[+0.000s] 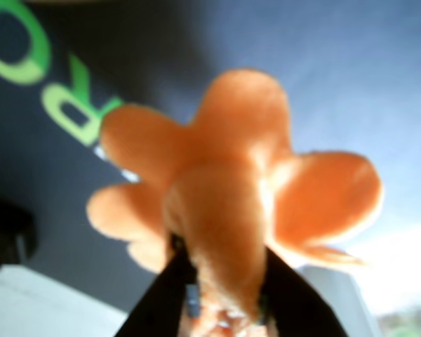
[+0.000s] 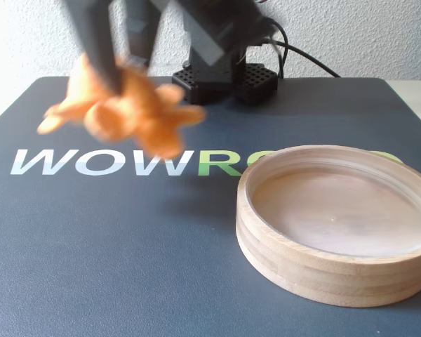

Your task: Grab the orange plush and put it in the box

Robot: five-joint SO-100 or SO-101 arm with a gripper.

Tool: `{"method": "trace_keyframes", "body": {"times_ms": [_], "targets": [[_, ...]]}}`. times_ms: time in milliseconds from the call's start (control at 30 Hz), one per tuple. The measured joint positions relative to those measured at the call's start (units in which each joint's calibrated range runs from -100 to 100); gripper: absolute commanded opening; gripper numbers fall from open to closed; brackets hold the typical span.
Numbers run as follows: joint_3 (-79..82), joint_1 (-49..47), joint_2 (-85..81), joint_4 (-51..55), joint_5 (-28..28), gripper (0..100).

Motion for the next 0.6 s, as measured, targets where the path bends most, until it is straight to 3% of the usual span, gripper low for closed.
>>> {"method": "trace_keyframes", "body": {"times_ms": [400,600], "targets": [[-7.18,-15.77,-0.77,2.58,-10.29,1],[-7.27,-22.48,-0.77,1.89,-12.92,1]]}}
